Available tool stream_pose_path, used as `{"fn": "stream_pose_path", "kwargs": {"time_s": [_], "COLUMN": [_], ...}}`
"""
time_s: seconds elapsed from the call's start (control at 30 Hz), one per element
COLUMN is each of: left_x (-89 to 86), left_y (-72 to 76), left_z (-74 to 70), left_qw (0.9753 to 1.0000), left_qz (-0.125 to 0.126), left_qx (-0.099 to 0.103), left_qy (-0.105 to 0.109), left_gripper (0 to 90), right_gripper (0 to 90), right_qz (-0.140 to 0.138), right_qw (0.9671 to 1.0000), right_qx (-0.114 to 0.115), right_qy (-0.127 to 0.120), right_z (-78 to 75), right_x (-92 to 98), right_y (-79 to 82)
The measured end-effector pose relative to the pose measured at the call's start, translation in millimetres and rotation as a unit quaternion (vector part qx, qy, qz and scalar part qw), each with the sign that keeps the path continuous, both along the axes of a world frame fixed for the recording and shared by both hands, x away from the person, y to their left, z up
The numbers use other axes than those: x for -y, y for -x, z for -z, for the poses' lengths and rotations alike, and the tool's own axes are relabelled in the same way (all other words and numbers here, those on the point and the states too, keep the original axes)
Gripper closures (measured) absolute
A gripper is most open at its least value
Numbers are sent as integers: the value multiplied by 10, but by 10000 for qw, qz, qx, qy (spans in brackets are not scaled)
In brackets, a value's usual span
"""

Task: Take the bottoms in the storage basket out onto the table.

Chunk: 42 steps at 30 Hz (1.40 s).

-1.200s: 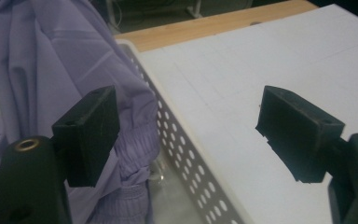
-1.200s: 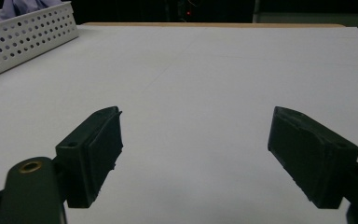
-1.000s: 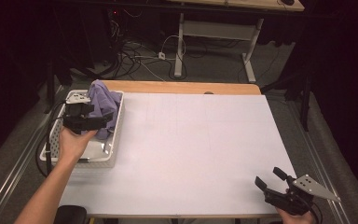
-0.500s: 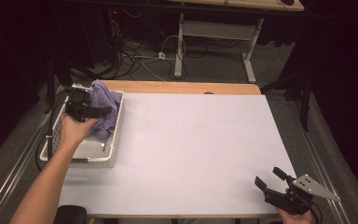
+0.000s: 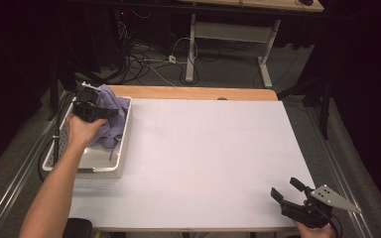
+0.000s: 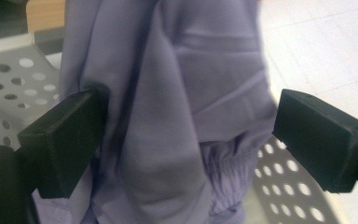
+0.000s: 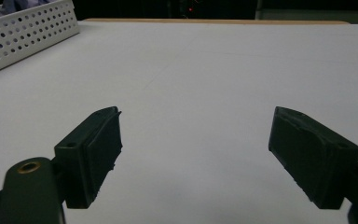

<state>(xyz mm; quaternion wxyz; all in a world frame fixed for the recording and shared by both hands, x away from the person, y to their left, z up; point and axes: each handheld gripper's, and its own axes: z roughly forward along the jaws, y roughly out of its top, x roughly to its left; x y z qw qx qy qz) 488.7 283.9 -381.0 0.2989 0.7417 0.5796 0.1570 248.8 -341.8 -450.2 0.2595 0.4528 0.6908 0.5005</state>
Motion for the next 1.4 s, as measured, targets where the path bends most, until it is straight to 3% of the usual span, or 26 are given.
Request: {"fn": "stream_pose_path", "kwargs": {"time_s": [0.3, 0.5, 0.6, 0.83, 1.07, 1.4], "left_x": [-19, -13, 13, 28, 2, -5], "left_y": [-109, -168, -178, -224, -236, -208], "left_z": [119, 192, 212, 269, 285, 246], "left_qw": [9995, 9989, 9988, 9978, 9974, 9978], "left_qz": [-35, -130, -143, -140, -22, 79], "left_qx": [-322, -446, -461, -632, -678, -611], "left_qy": [28, 42, -8, 134, 248, 257], "left_gripper": [88, 142, 233, 489, 755, 824], "right_gripper": [177, 178, 178, 178, 180, 183], "right_qz": [-13, -23, -23, -40, -46, -47], "right_qw": [10000, 10000, 10000, 10000, 10000, 10000], "right_qx": [-2, -7, -12, -13, -11, -16], "right_qy": [14, 34, 35, 42, 47, 55], "right_z": [1, 0, 1, 1, 2, 1], "right_x": [1, -4, -4, -3, -5, -7], "right_y": [-2, -1, -3, -6, -6, -6]}}
